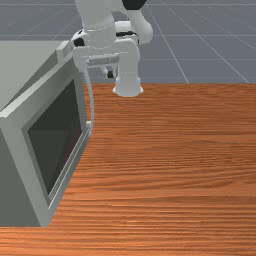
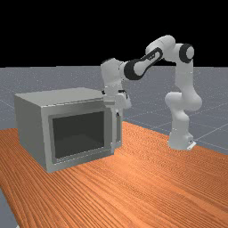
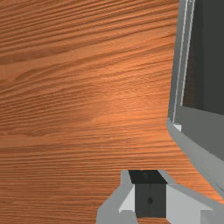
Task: Open the microwave
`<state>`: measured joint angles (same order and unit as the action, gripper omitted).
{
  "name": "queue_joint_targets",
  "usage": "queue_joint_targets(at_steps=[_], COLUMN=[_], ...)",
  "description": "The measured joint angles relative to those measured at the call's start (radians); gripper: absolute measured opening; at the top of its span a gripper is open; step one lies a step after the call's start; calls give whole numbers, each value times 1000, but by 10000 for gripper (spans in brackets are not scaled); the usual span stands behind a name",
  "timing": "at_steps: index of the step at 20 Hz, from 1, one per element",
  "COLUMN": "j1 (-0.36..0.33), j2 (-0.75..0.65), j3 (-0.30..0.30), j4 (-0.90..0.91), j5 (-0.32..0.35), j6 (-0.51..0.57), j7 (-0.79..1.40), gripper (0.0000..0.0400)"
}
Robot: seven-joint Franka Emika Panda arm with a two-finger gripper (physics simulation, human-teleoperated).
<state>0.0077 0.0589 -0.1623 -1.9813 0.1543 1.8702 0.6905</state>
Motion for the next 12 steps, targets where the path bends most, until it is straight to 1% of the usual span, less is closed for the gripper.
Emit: queue_joint_targets(at_steps=[6,9,12], j1=[1,-28,-69], j2=[-83,-128,-132], j3=[-19,-54,-92], j4=[37,122,195], j5=[2,-3,-42], j6=[-51,-80,-85], j7=[12,13,13], gripper=[0,0,0])
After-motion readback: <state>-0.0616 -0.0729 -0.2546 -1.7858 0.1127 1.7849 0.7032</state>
